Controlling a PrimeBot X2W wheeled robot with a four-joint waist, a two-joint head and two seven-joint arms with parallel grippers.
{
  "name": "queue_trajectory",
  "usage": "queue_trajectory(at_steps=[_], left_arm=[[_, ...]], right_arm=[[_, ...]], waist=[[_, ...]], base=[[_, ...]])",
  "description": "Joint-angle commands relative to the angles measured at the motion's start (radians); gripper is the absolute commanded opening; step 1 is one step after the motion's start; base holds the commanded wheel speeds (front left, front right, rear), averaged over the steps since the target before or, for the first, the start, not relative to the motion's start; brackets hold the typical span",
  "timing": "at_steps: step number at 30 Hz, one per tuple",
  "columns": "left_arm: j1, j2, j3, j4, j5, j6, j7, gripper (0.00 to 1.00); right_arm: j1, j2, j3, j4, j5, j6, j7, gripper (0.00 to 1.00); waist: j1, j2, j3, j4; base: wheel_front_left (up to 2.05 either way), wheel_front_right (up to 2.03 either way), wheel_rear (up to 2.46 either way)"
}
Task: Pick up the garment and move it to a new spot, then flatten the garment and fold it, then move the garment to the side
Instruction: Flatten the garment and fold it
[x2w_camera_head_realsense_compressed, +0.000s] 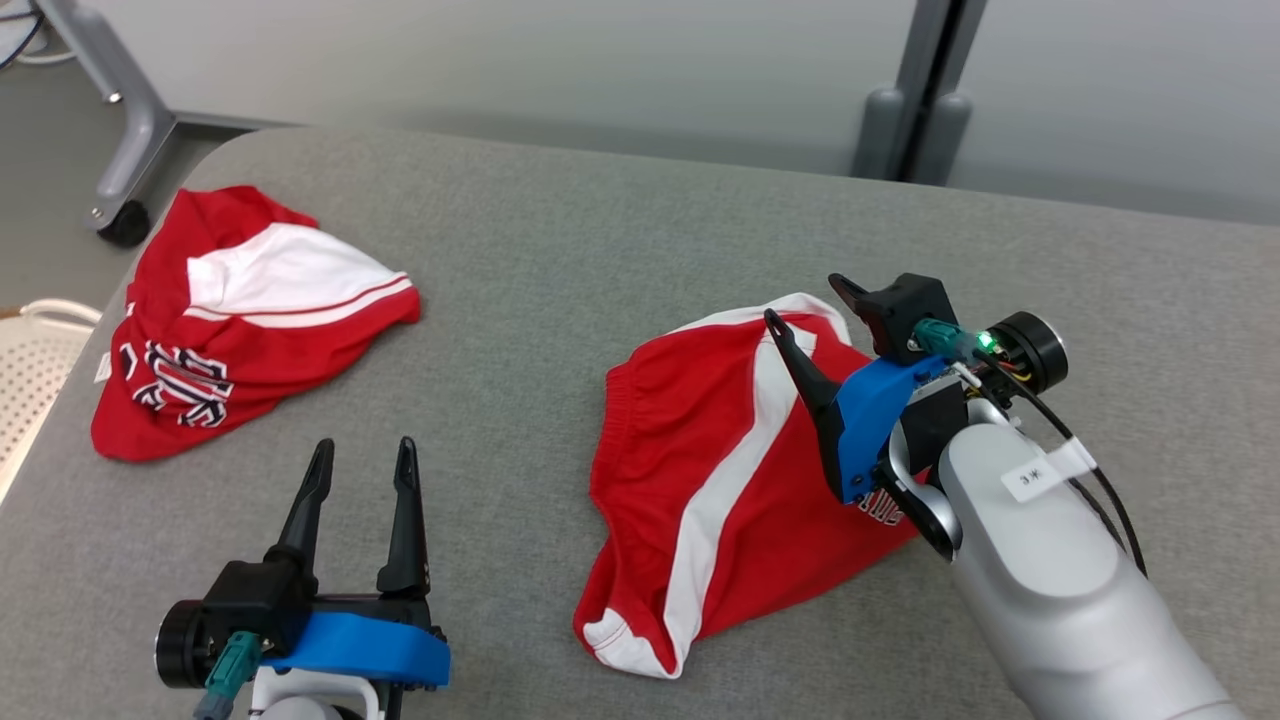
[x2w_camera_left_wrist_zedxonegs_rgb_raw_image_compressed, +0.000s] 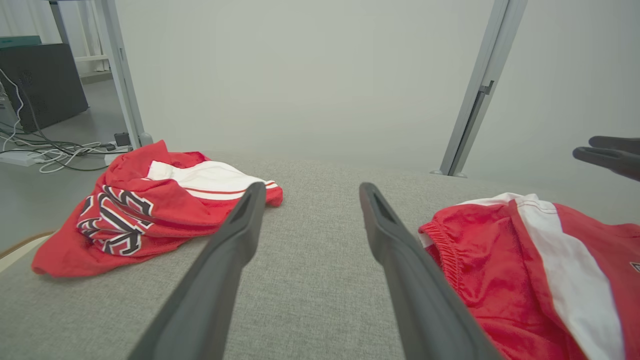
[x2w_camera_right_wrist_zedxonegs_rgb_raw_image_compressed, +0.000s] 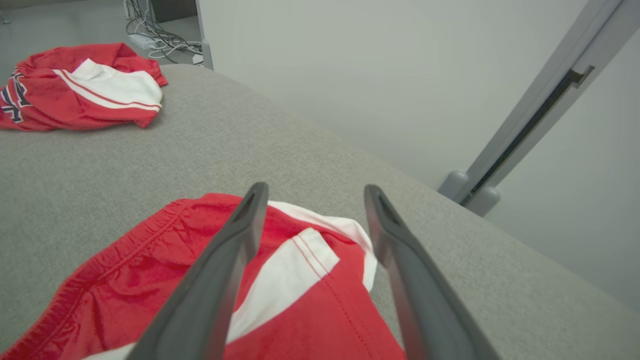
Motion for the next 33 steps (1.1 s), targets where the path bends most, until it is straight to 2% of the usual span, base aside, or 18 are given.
queue_trajectory(at_steps=[1,9,17,18,19,20,27,33], left_arm=[[-0.019,-0.001,-0.008,0.001,-0.007,0.007,-0.003,1.0],[-0.047,-0.001,-0.042,0.003,-0.033,0.02,-0.003,1.0],[-0.068,-0.001,-0.066,0.008,-0.043,0.025,-0.003,1.0],[-0.07,-0.001,-0.068,0.009,-0.045,0.026,-0.003,1.0],[-0.071,-0.001,-0.068,0.009,-0.046,0.027,-0.003,1.0],[-0.071,-0.001,-0.067,0.01,-0.047,0.029,-0.003,1.0],[-0.053,-0.001,-0.044,0.016,-0.032,0.031,-0.003,1.0],[-0.033,-0.002,-0.017,0.017,-0.014,0.02,-0.003,1.0]], right_arm=[[-0.034,-0.01,0.01,0.037,-0.002,0.0,0.014,1.0],[-0.13,-0.01,0.056,0.26,-0.002,0.0,0.072,1.0],[-0.175,0.0,0.083,0.417,0.0,0.0,0.094,1.0],[-0.181,0.003,0.086,0.431,0.005,0.0,0.099,0.79],[-0.189,0.005,0.087,0.438,0.008,0.0,0.092,0.31],[-0.193,0.006,0.086,0.448,0.012,0.0,0.085,0.0],[-0.194,0.009,0.066,0.465,0.015,0.0,-0.056,0.0],[-0.158,0.016,0.061,0.445,0.028,0.0,-0.192,0.0]], waist=[[-0.0001,-0.0002,0.028,0.029],[-0.0001,-0.0002,0.065,0.073],[-0.0001,-0.0002,0.083,0.1],[-0.0001,-0.0002,0.084,0.1],[-0.0001,-0.0002,0.085,0.101],[-0.0001,-0.0002,0.085,0.1],[-0.0001,-0.0002,0.058,0.065],[-0.0001,-0.0002,0.018,-0.006]], base=[[0.0,0.0,0.0],[0.0,0.0,0.0],[0.0,0.0,0.0],[0.0,0.0,0.0],[0.0,0.0,0.0],[0.0,0.0,0.0],[0.0,0.0,0.0],[0.0,0.0,0.0]])
